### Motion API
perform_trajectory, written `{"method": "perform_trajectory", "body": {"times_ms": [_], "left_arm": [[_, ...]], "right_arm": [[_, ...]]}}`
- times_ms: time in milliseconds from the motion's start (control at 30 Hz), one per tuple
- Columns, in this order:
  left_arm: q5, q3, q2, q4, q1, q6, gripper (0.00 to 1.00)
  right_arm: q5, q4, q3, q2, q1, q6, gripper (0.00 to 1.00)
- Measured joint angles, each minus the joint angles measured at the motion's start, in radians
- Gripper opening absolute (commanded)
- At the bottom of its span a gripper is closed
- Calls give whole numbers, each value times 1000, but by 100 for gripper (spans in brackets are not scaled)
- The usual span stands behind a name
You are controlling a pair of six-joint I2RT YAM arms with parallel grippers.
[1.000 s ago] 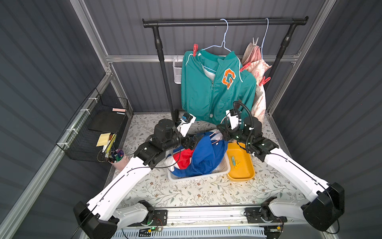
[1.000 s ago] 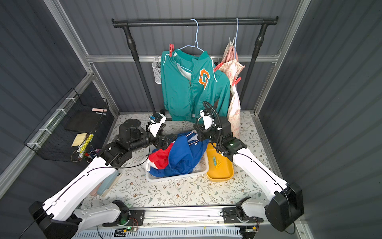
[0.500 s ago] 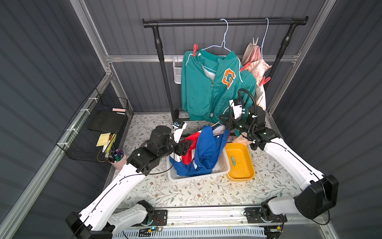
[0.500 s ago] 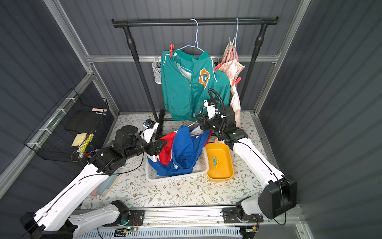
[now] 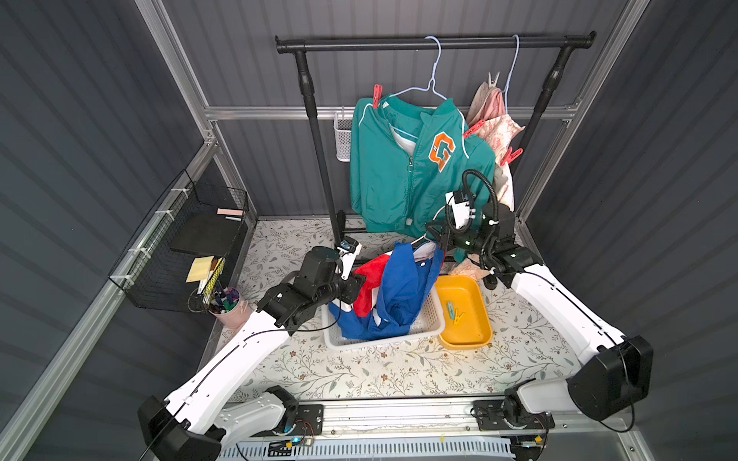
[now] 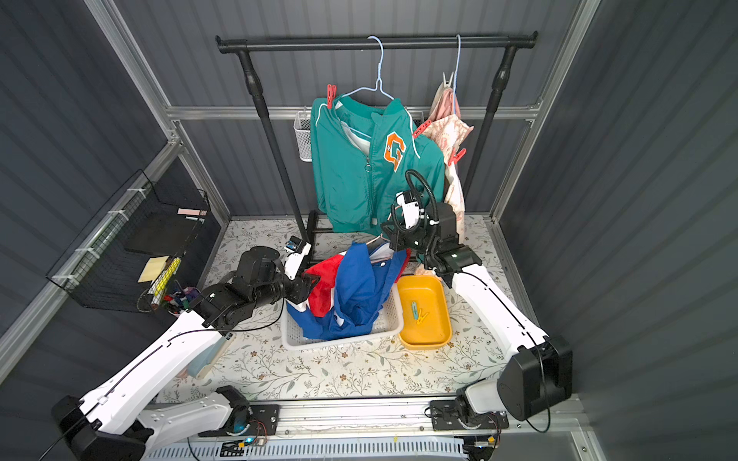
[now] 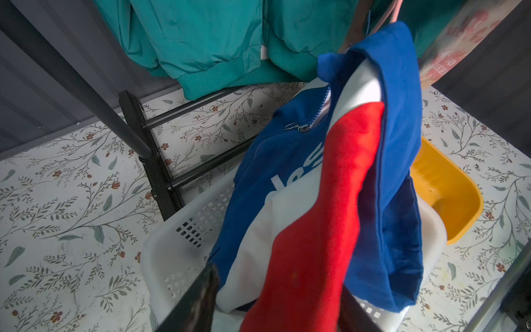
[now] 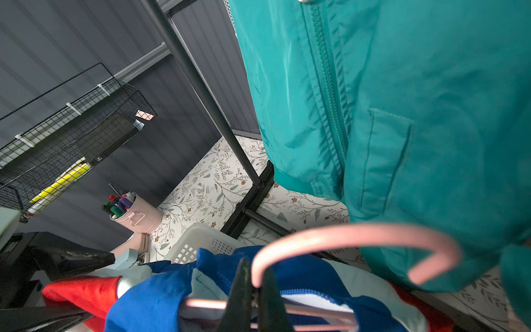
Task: Remove the clothespins securing jackets to the hanger
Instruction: Remove the jacket from the hanger.
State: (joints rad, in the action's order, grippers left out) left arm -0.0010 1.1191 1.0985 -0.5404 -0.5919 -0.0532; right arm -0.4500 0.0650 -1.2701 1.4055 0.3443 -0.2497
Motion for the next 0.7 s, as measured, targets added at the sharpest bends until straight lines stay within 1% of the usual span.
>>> {"method": "perform_trajectory", "body": {"times_ms": [67,200,267,367,533,633,700], "left_arm": [[1,-2,-8,0,0,0,50],[0,-2,-18,0,0,-3,36],[0,-2,-19,-2,0,-6,33],[0,-2,-21,-10,0,-8,24],[0,-2,-30,-16,0,-17,4],[1,-2,-39,-19,0,-23,0],[-1,-2,-47,-21,0,-26,0]], "right_arm": [[-2,3,-13,10,-1,0,0],[-3,4,-21,21,-3,0,0],[-4,4,-21,23,-5,0,0],[-5,4,-21,24,-5,0,0],[-11,3,-21,26,-5,-1,0],[-15,3,-35,40,-7,-2,0],[-17,3,-50,53,-7,-3,0]]}}
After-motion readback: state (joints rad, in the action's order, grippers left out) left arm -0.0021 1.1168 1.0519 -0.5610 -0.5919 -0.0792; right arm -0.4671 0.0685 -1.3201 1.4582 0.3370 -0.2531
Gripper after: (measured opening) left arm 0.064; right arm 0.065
